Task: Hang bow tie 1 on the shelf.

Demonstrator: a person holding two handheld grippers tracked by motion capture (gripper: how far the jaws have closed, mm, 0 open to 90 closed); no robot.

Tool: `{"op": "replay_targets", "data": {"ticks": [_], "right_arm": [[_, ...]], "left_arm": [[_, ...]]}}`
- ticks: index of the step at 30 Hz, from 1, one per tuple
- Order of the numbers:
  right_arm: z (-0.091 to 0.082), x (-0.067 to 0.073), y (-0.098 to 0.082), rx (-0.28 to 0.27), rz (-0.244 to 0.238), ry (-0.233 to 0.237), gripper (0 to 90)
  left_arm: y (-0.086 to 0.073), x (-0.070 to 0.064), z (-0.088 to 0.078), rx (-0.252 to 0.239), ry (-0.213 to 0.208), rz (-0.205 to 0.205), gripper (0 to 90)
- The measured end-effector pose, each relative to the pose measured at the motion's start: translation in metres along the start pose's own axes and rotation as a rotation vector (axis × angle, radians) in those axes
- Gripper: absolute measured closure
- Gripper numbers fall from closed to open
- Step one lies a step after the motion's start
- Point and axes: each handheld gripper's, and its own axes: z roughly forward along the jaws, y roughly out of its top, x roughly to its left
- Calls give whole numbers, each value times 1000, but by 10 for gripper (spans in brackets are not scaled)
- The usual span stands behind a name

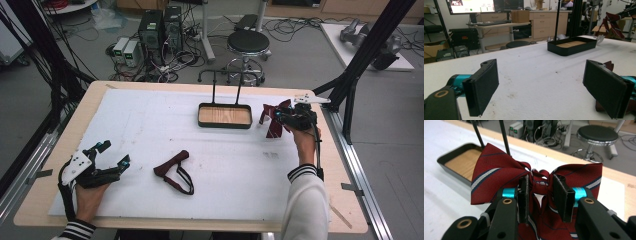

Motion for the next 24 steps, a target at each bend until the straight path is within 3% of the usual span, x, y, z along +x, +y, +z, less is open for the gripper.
{"op": "replay_targets", "data": {"ticks": [11, 24], "right_arm": [[-13, 1, 6, -103, 5, 2, 675], [-26, 9, 13, -168, -19, 19, 675]], "left_arm": [[0, 0, 0, 0, 1, 0, 135], [0, 0, 0, 2, 2, 2, 135]]}}
